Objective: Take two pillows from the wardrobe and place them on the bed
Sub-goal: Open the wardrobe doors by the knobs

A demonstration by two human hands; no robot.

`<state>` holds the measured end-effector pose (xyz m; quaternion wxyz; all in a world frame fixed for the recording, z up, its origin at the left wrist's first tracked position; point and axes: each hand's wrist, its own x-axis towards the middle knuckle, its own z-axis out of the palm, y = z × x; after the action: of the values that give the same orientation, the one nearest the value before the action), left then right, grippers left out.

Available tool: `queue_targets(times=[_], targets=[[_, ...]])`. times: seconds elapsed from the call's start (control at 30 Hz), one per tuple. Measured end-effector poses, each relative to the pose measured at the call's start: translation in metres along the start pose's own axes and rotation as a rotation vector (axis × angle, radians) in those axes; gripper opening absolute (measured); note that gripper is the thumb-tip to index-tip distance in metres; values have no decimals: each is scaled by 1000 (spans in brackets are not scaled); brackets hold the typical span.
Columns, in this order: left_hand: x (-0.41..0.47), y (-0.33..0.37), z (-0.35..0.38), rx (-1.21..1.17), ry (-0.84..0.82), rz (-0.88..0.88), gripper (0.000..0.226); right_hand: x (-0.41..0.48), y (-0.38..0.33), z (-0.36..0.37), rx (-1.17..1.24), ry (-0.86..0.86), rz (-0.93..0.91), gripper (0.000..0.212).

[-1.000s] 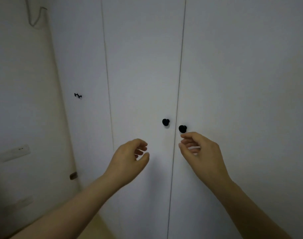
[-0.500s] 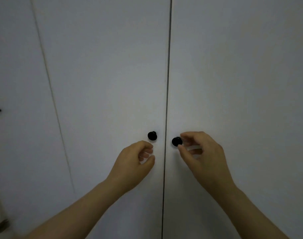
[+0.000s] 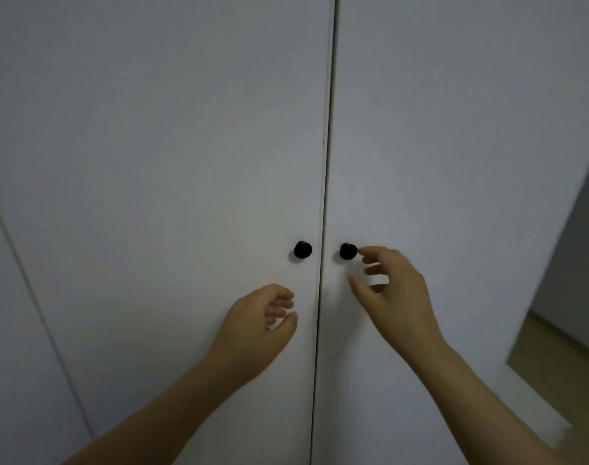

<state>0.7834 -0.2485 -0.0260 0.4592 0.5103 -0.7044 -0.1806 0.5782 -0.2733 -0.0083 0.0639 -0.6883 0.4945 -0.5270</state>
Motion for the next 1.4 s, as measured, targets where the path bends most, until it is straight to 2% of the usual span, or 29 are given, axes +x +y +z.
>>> queue_targets(times=[0.27,0.43,0.53,0.8,1.1,1.4], targets=[[-11,9,-14,-57,14,0,21,11,-18,5,-80,29,7,34],[-10,20,-14,-69,34,-7,22,25,-19,6,-169,-20,-36,14],[-14,20,-14,-81,49,-33,22,28,-19,7,-184,-18,-30,9],[-20,24,-14,-75,30,-44,21,10,-21,6,-133,16,31,16],[-20,31,-7,-104,17,-14,19,-19,-30,-17,-161,60,3,22],[-29,38,10,-204,-100,-11,21,-60,-40,-53,-198,101,20,28]])
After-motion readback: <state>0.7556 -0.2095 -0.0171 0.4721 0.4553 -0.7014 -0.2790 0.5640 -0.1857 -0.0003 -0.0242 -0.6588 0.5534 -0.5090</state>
